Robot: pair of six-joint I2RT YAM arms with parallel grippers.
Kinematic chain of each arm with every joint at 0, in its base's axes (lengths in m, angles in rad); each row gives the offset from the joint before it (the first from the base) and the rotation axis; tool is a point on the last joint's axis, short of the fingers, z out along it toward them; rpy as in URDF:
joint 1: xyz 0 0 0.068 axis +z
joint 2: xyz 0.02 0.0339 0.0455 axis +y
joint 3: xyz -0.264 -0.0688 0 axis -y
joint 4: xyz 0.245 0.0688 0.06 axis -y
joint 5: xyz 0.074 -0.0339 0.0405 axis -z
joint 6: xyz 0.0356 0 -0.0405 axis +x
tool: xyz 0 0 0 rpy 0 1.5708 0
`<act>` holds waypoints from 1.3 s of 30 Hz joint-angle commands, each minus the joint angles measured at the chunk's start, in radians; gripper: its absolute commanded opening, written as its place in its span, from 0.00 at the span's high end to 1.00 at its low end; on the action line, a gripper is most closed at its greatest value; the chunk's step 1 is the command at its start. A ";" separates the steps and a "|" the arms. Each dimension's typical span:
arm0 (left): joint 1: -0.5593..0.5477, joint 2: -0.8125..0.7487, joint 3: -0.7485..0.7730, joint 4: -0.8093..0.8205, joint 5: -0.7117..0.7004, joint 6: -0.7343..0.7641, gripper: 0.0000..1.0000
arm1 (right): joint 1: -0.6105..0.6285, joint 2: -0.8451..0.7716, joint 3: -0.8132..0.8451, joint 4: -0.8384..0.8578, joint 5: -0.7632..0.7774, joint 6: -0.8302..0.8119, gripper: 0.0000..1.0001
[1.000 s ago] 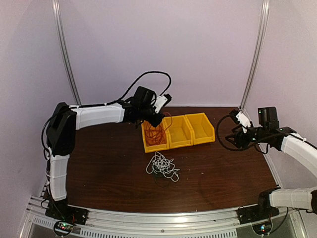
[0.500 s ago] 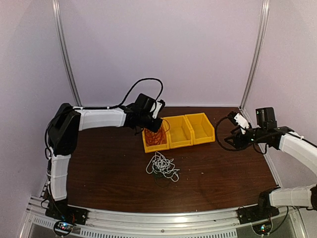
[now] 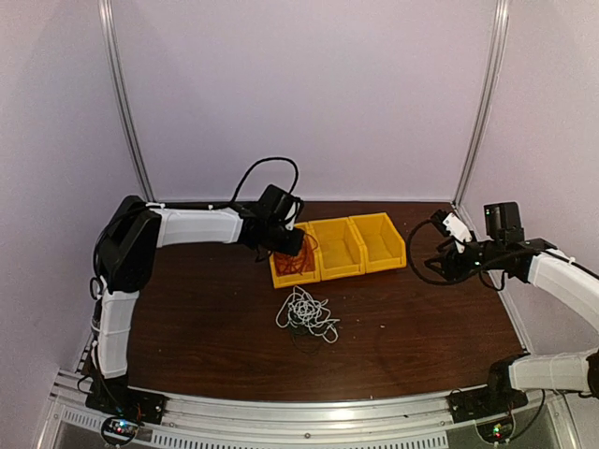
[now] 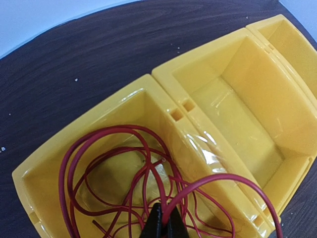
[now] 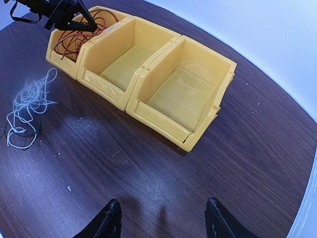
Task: Untangle the cables
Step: Place the untangled cable in the bin.
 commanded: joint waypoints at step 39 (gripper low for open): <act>-0.011 -0.143 0.106 -0.225 -0.068 -0.013 0.48 | -0.006 -0.018 -0.009 -0.012 0.008 -0.030 0.42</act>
